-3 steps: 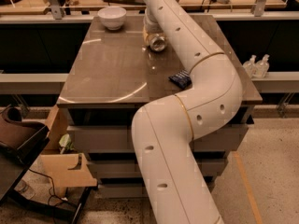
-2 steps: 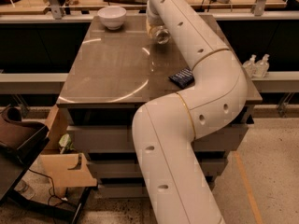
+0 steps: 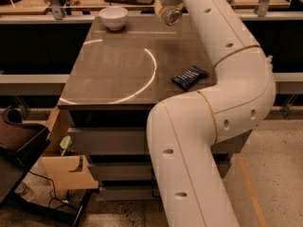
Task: Place 7up can upright
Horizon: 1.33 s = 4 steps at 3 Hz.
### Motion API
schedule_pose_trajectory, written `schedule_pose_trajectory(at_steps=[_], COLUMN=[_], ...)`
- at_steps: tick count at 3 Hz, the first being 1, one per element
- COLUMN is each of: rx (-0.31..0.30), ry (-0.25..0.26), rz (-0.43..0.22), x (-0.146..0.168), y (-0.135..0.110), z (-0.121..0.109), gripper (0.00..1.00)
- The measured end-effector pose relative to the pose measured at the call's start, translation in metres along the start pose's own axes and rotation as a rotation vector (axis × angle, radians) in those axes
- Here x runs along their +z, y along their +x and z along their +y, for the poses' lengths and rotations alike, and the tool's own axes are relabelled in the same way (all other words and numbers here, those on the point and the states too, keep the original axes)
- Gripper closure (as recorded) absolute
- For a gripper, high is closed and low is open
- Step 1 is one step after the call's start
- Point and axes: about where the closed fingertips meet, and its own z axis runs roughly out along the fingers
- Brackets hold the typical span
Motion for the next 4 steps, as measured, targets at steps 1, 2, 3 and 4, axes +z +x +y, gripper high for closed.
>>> schedule_pose_trajectory(at_steps=[1, 2, 3, 4], rx=[0.010, 0.028, 0.048, 0.072], ry=[-0.104, -0.152, -0.209, -0.286], rz=[-0.095, -0.134, -0.168, -0.250], x=[-0.026, -0.052, -0.080, -0.098], y=[-0.009, -0.011, -0.009, -0.011], z=[-0.013, -0.023, -0.033, -0.047], gripper=[1.00, 1.00, 1.00, 1.00])
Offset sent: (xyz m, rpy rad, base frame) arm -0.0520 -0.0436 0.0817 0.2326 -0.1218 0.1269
